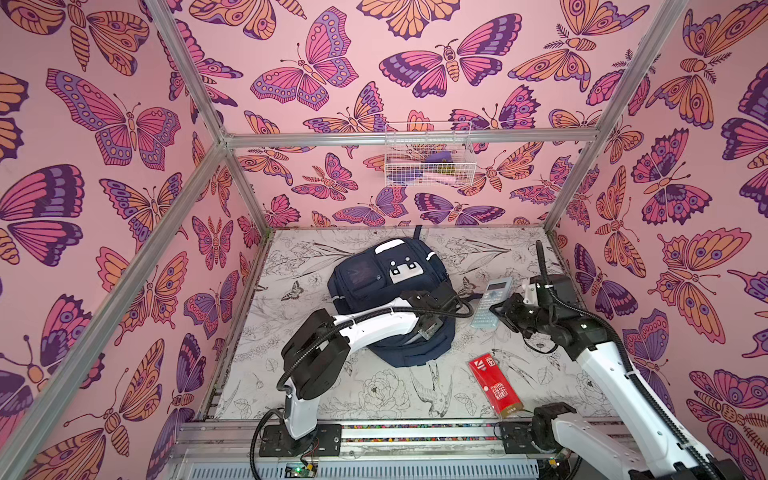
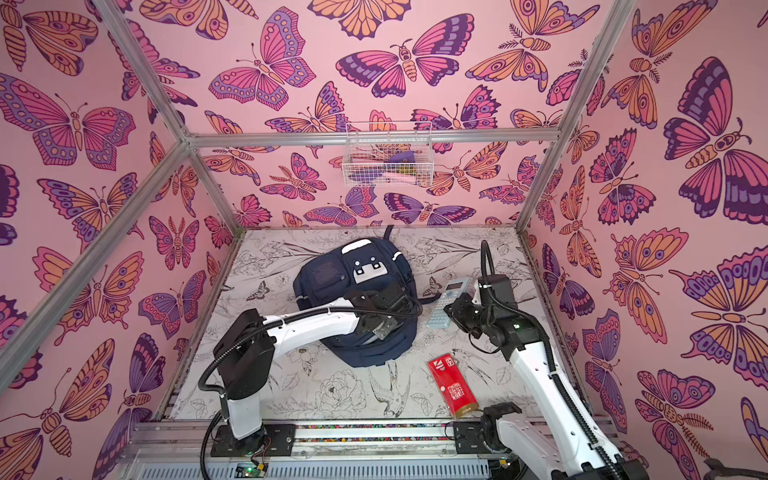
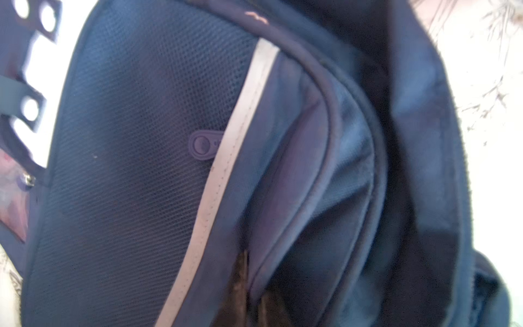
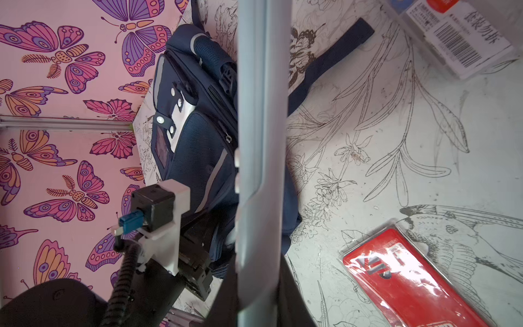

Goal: Pack books, pencil case, and school supplies into a backpack
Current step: Open the student bag at the center of the table, then place the calculator in the student bag.

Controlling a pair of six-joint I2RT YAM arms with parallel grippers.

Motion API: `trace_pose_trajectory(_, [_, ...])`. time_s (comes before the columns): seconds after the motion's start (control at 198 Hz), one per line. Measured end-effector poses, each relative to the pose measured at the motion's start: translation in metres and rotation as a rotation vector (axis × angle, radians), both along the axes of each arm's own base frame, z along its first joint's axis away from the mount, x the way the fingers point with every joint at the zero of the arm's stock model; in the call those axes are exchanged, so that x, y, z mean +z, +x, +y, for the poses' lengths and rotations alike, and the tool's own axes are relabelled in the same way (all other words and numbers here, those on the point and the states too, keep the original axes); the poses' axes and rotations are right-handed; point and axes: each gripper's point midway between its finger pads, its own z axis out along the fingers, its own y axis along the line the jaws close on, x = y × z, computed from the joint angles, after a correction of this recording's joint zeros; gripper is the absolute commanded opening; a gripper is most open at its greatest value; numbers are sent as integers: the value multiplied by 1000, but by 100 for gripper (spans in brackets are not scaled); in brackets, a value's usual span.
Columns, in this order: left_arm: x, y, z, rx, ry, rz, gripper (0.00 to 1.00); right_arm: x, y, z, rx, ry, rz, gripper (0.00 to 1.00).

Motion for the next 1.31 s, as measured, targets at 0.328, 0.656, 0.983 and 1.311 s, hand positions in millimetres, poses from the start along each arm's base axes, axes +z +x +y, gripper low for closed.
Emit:
trace_pose_trajectory(0.328, [83, 18, 19, 35, -243, -61, 0, -4, 0, 21, 78, 90, -36, 0])
trace_pose_trajectory(0.656, [106, 14, 33, 49, -534, 20, 0, -21, -3, 100, 280, 153, -38, 0])
trace_pose_trajectory(0.983, [103, 12, 23, 41, -622, 73, 0, -69, 30, 142, 281, 169, 19, 0])
trace_pose_trajectory(1.311, [102, 10, 20, 44, -677, 111, 0, -100, 77, 197, 328, 238, 12, 0])
